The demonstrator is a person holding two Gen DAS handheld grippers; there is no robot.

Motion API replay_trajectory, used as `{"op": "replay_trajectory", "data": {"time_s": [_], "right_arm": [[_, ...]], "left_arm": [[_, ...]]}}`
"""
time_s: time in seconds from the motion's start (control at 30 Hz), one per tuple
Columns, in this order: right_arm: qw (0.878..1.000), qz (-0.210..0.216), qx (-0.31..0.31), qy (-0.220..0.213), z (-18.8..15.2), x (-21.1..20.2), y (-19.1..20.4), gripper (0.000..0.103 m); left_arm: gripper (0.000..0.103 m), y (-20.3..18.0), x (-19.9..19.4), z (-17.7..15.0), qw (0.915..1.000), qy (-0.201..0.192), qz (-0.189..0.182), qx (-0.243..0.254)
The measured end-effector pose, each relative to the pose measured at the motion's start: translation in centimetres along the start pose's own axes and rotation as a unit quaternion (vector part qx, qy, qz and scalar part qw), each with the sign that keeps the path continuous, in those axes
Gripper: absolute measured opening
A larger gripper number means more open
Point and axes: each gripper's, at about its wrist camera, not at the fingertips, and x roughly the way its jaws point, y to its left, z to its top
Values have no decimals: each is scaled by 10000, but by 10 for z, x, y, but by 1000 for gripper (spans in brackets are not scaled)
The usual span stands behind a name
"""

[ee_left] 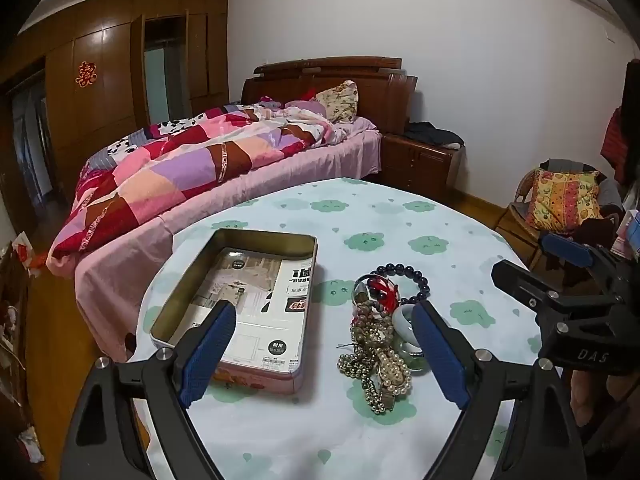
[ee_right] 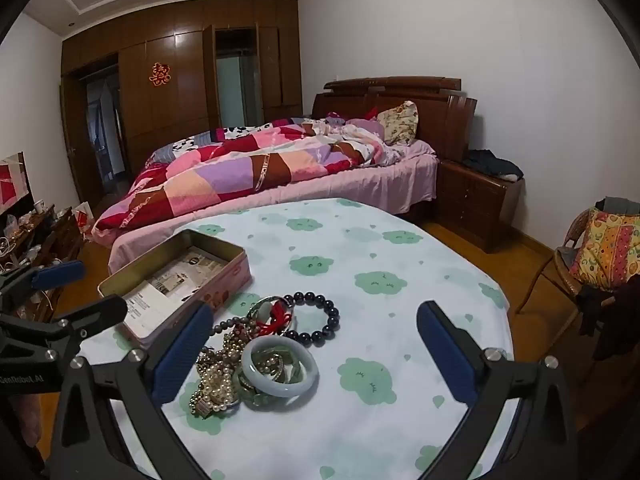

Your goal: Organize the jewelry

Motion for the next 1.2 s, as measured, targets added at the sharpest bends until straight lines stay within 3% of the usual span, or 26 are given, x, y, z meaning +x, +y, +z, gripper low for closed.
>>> {"op": "replay_trajectory", "data": {"time_s": [1.2], "right_arm": [[9998, -38, 164, 121, -8, 5, -10, 103]], "left_arm": [[89, 2, 7, -5, 9999, 111, 79, -49]]}}
